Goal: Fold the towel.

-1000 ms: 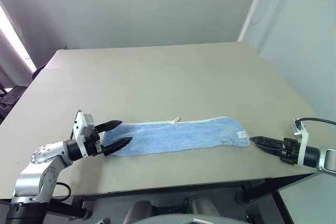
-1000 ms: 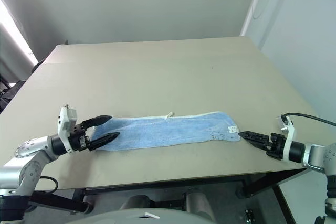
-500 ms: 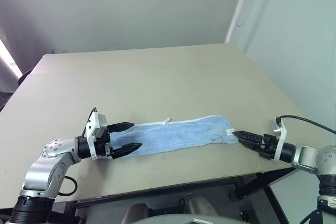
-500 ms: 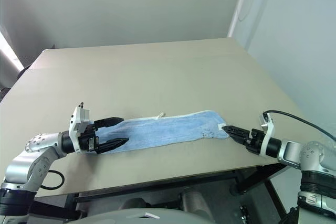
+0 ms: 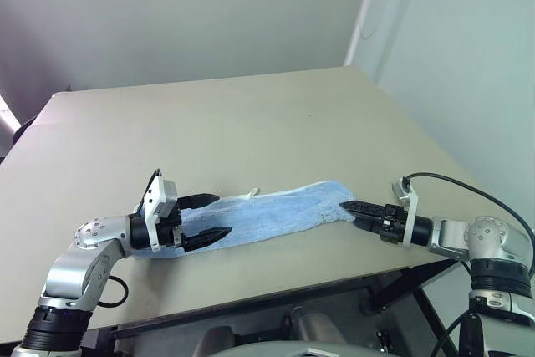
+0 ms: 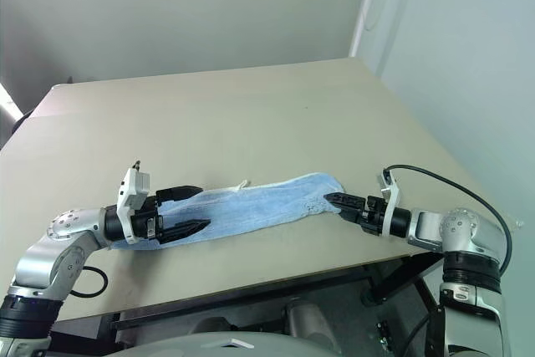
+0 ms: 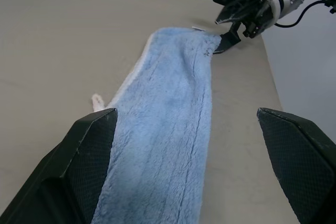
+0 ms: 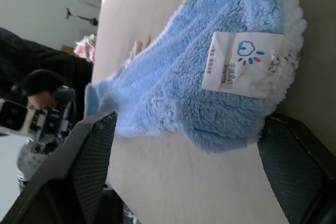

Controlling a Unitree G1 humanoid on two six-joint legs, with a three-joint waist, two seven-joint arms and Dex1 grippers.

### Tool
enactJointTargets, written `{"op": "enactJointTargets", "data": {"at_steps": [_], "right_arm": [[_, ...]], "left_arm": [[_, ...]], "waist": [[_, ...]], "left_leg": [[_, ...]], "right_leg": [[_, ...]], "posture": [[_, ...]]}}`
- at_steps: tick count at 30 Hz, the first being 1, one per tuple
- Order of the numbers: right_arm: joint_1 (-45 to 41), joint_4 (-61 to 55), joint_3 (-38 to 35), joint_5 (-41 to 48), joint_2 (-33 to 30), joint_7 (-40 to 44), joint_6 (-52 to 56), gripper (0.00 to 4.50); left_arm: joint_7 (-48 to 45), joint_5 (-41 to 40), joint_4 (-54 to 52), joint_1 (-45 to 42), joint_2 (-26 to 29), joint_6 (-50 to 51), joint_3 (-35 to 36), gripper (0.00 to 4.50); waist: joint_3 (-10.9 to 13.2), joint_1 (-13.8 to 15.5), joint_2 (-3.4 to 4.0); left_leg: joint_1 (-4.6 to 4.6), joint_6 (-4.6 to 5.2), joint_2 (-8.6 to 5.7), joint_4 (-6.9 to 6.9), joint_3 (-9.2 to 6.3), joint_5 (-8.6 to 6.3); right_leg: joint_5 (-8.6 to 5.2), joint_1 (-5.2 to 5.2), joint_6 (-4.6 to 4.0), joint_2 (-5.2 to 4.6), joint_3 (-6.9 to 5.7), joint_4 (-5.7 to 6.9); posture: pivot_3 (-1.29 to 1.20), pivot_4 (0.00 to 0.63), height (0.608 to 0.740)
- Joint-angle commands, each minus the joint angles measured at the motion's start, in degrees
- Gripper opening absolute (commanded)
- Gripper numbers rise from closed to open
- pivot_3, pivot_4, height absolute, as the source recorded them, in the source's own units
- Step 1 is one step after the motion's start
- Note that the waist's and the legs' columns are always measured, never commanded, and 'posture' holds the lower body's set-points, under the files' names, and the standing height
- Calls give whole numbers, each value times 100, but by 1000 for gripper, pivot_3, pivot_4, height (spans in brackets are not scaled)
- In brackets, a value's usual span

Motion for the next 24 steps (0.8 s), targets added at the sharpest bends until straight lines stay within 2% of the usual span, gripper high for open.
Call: {"op": "enactJointTargets", "data": {"at_steps": [1,3,4,7,10,12,15,19,20,24], "right_arm": [[31,97,157,-294,-101,-208,-236,3273],[47,34,162,-252,-190,-118,-255,2508],[49,22,168,-243,-214,-89,-268,2225],[6,-4,132,-240,-306,-55,-347,1051],[21,-198,147,-197,-454,95,-435,89],[62,-429,187,-145,-635,263,-483,39],[255,-912,529,-277,-1036,599,-826,39],[659,-1842,1020,-779,-1642,1092,-2024,39],[710,-2036,1049,-827,-1770,1229,-2248,39],[674,-2453,1027,-913,-2076,1546,-2824,39]], "left_arm": [[5,28,-107,-49,27,-111,72,4500],[7,40,-94,-48,30,-121,81,4500],[8,43,-94,-48,31,-123,82,4500],[32,56,-68,-50,7,-148,85,4500],[48,55,-54,-50,-15,-165,87,4500],[55,41,-45,-45,-22,-163,113,4500],[41,76,-12,-20,16,-203,137,4500],[50,86,41,-14,55,-240,206,4500],[58,88,53,-14,63,-249,230,4500],[59,117,132,-5,83,-295,299,4500]], "waist": [[17,8,29],[31,20,114],[35,27,128],[20,26,104],[1,21,68],[5,40,73],[11,123,83],[13,233,86],[13,255,86],[14,355,81]], "left_leg": [[6,-4,0,0,-4,-2],[-16,-21,18,-19,-18,-12],[-53,-21,31,-25,-17,-12],[-66,-2,31,-13,15,-1],[-66,-1,30,0,26,0],[-76,-2,-3,-1,35,0],[-87,-1,-97,-5,54,0],[-135,24,-109,-6,60,-18],[-171,26,-111,-5,60,-19],[-183,26,-116,-1,63,-19]], "right_leg": [[0,9,0,-1,-3,-13],[0,22,0,2,-34,-113],[1,14,1,-4,-53,-161],[4,7,-1,-21,-40,-150],[23,9,-29,-25,-37,-149],[40,-4,-47,-61,-34,-146],[74,-78,-36,-141,-2,-75],[80,-114,-9,-143,5,-85],[79,-129,-5,-143,3,-87],[95,-162,-12,-141,7,-86]], "posture": [[0,0,740],[0,0,740],[0,0,740],[0,0,740],[0,0,740],[0,0,740],[0,0,740],[0,0,740],[0,0,740],[0,0,740]]}}
